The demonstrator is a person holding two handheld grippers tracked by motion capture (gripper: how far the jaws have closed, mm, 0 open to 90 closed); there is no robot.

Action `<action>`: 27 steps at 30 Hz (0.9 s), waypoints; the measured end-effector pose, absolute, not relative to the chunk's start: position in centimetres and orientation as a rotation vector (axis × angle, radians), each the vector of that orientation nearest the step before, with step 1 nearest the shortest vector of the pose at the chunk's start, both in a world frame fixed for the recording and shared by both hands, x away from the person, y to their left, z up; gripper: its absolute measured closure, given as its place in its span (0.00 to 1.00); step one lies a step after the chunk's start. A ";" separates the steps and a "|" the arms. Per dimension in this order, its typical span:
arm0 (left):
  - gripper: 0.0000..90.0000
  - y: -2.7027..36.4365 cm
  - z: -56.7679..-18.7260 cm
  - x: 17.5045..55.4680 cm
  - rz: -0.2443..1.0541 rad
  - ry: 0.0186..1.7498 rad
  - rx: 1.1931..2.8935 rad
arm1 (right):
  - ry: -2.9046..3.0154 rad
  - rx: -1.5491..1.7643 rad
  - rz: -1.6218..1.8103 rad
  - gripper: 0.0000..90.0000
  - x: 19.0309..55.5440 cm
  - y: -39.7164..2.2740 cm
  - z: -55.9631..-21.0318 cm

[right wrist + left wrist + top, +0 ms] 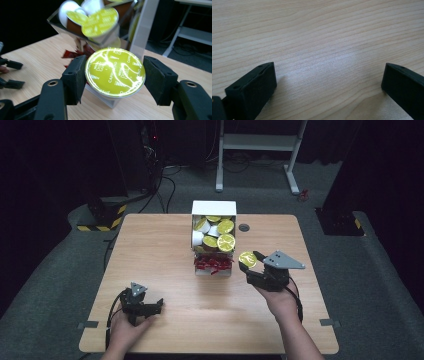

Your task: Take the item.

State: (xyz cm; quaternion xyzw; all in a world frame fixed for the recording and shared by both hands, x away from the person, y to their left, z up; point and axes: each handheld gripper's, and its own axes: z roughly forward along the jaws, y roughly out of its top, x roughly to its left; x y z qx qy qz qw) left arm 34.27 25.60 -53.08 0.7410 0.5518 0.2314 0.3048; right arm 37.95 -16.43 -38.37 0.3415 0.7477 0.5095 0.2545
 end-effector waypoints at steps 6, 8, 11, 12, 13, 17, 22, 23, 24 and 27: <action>0.00 25.6 -53.1 34.3 0.612 1.461 1.963 | 2.035 0.967 1.317 0.42 38.3 -17.6 -40.0; 0.00 25.6 -53.1 34.3 0.613 1.461 1.963 | 2.040 0.990 1.292 0.42 38.4 -18.1 -40.7; 0.00 25.6 -53.1 34.3 0.613 1.461 1.963 | 2.038 1.020 1.268 0.42 38.5 -18.9 -41.5; 0.00 25.6 -53.1 34.3 0.610 1.462 1.963 | 2.039 1.031 1.259 0.42 38.6 -19.1 -41.8; 0.00 25.6 -53.1 34.3 0.612 1.460 1.963 | 2.039 1.047 1.249 0.42 38.6 -19.4 -42.2; 0.00 25.6 -53.1 34.3 0.613 1.461 1.963 | 2.037 1.072 1.212 0.42 38.7 -20.3 -43.4; 0.00 25.6 -53.1 34.3 0.612 1.461 1.963 | 2.052 1.119 1.160 0.42 39.2 -21.2 -45.0; 0.00 25.6 -53.1 34.3 0.613 1.461 1.963 | 2.049 1.129 1.156 0.42 39.3 -21.3 -45.3; 0.00 25.6 -53.1 34.3 0.612 1.461 1.963 | 2.049 1.135 1.146 0.42 39.4 -21.5 -45.7; 0.00 25.6 -53.1 34.3 0.613 1.461 1.963 | 2.052 1.149 1.113 0.42 39.6 -21.8 -46.6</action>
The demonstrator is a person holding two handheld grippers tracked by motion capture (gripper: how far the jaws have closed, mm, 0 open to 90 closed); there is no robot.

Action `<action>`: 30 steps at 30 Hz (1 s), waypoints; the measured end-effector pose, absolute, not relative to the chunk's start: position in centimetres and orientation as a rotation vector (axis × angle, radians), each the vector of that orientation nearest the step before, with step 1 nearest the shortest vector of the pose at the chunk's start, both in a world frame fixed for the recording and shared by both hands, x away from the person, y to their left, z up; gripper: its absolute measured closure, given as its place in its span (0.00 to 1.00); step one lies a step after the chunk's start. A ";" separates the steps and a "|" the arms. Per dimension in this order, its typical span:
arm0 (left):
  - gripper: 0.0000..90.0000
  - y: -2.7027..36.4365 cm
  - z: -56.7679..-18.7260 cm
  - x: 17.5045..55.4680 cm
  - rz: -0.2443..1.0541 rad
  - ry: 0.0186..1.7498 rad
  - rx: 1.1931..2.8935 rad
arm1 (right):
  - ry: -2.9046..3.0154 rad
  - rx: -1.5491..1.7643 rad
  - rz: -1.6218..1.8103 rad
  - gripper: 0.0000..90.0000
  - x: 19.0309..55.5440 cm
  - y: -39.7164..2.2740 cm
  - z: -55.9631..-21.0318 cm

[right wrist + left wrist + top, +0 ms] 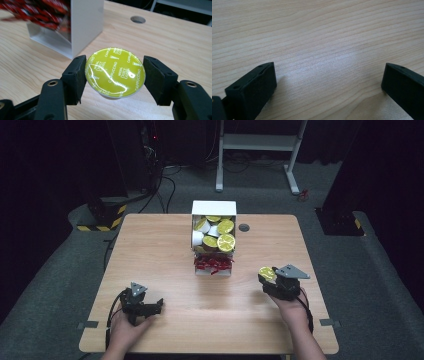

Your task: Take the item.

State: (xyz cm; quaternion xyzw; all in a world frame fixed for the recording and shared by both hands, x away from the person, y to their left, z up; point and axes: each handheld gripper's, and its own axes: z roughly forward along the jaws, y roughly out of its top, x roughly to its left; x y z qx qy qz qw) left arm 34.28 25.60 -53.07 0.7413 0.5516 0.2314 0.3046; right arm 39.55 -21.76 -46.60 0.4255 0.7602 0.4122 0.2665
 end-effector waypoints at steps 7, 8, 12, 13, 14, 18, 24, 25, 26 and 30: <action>0.00 25.6 -53.1 34.3 0.612 1.460 1.964 | 2.052 1.170 1.069 0.42 39.7 -22.1 -48.2; 0.00 25.6 -53.1 34.3 0.612 1.460 1.964 | 2.050 1.182 1.070 0.42 39.7 -22.1 -48.4; 0.00 25.6 -53.1 34.3 0.613 1.461 1.963 | 2.051 1.196 1.050 0.42 40.1 -22.1 -49.2; 0.00 25.6 -53.1 34.3 0.612 1.460 1.965 | 2.051 1.194 1.048 0.42 40.2 -22.2 -49.3; 0.00 25.6 -53.1 34.3 0.613 1.461 1.963 | 2.045 1.204 1.041 0.42 40.3 -22.2 -49.4; 0.00 25.6 -53.1 34.3 0.611 1.460 1.965 | 2.030 1.217 1.023 0.42 40.6 -22.6 -49.8; 0.00 25.6 -53.1 34.3 0.612 1.460 1.965 | 1.995 1.258 1.000 0.42 41.2 -23.2 -50.1; 0.00 25.6 -53.1 34.3 0.612 1.460 1.965 | 1.989 1.272 1.000 0.42 41.2 -23.2 -50.1; 0.00 25.6 -53.1 34.3 0.612 1.460 1.965 | 1.986 1.276 1.002 0.42 41.3 -23.3 -50.2; 0.00 25.6 -53.1 34.3 0.612 1.461 1.964 | 1.978 1.283 0.982 0.42 41.5 -23.6 -50.3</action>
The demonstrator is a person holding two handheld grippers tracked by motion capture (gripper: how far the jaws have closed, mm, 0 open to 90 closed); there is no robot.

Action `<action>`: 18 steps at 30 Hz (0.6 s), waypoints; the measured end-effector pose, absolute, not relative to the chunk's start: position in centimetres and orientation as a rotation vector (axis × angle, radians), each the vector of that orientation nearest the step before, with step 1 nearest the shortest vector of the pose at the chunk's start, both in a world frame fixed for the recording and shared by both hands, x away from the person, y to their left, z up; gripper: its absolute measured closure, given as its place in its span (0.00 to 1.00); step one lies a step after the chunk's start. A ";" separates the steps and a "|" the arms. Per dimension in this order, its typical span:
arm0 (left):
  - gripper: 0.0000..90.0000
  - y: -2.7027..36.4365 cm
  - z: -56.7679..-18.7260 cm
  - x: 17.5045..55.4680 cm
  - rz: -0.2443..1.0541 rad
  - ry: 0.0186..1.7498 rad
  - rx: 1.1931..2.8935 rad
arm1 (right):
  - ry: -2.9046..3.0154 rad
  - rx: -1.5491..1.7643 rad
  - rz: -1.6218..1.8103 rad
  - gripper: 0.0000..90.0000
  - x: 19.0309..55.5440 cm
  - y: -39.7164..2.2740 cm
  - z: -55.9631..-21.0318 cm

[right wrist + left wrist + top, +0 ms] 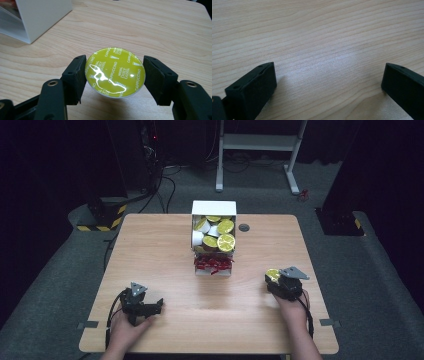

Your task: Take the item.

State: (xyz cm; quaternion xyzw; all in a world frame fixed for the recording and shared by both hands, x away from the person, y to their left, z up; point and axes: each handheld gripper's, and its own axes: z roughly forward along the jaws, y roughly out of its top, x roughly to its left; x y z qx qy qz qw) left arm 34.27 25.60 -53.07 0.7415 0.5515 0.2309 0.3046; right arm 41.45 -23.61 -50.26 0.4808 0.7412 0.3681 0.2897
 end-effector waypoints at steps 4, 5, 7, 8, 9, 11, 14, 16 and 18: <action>0.00 25.6 -53.1 34.3 0.612 1.460 1.964 | 1.960 1.291 0.963 0.42 41.7 -24.0 -50.3; 0.00 25.6 -53.1 34.3 0.612 1.461 1.963 | 1.958 1.298 0.959 0.42 41.7 -24.1 -50.3; 0.00 25.6 -53.1 34.3 0.613 1.462 1.962 | 1.951 1.305 0.941 0.42 41.8 -24.4 -50.4; 0.00 25.6 -53.1 34.3 0.613 1.461 1.962 | 1.950 1.306 0.936 0.42 41.8 -24.5 -50.5; 0.00 25.6 -53.1 34.2 0.608 1.461 1.965 | 1.942 1.318 0.936 0.42 41.8 -24.7 -50.6; 0.00 25.6 -53.1 34.2 0.608 1.461 1.964 | 1.939 1.336 0.918 0.42 41.9 -24.9 -50.7; 0.00 25.6 -53.1 34.2 0.610 1.461 1.963 | 1.934 1.349 0.895 0.42 41.9 -25.1 -50.9; 0.00 25.6 -53.1 34.2 0.610 1.461 1.963 | 1.941 1.353 0.882 0.42 41.9 -25.3 -51.3; 0.00 25.6 -53.1 34.2 0.608 1.461 1.965 | 1.932 1.351 0.897 0.42 41.8 -25.3 -51.5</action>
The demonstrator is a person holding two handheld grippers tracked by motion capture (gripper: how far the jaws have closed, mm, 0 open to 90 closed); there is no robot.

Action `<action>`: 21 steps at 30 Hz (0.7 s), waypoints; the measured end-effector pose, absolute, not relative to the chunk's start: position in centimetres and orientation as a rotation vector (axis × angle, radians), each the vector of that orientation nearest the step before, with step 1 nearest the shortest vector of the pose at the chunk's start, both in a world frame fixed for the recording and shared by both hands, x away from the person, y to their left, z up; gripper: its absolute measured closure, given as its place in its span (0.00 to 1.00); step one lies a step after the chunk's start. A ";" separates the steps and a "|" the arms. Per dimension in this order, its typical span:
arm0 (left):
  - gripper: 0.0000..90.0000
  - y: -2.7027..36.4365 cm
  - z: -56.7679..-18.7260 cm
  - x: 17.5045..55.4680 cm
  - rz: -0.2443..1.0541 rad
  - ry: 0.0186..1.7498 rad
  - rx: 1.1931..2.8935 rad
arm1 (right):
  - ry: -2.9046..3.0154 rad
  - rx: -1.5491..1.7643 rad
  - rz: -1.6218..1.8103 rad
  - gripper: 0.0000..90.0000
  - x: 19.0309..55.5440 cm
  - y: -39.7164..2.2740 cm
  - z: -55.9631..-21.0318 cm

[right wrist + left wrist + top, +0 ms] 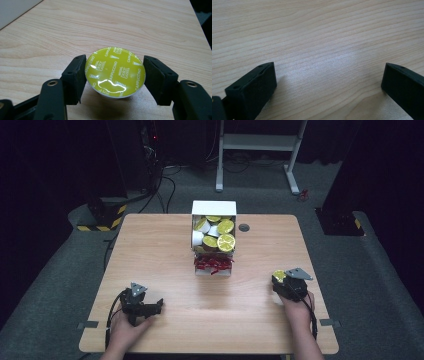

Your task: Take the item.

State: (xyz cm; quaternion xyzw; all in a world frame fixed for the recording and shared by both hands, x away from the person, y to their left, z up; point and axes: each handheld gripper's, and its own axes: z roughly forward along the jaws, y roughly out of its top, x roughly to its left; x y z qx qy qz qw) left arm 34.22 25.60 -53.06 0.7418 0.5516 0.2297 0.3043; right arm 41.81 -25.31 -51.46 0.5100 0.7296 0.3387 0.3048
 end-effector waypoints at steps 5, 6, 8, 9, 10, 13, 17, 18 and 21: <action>0.00 25.6 -53.1 34.2 0.609 1.462 1.964 | 1.925 1.352 0.893 0.42 41.7 -25.3 -51.5; 0.00 25.6 -53.1 34.2 0.609 1.462 1.964 | 1.924 1.354 0.892 0.42 41.7 -25.3 -51.5; 0.00 25.6 -53.1 34.2 0.609 1.462 1.964 | 1.919 1.370 0.906 0.42 41.7 -25.3 -51.5; 0.00 25.6 -53.1 34.2 0.609 1.462 1.964 | 1.921 1.374 0.909 0.41 41.7 -25.3 -51.5; 0.00 25.6 -53.1 34.2 0.609 1.462 1.964 | 1.921 1.377 0.912 0.41 41.7 -25.3 -51.5; 0.00 25.6 -53.1 34.2 0.609 1.462 1.964 | 1.931 1.381 0.911 0.39 41.9 -25.2 -51.6; 0.00 25.6 -53.1 34.2 0.610 1.462 1.964 | 1.937 1.383 0.935 0.35 42.0 -25.2 -51.7; 0.00 25.6 -53.1 34.2 0.609 1.462 1.964 | 1.934 1.382 0.940 0.34 41.9 -25.2 -51.7; 0.00 25.6 -53.1 34.2 0.609 1.462 1.965 | 1.925 1.379 0.955 0.31 41.9 -25.3 -51.4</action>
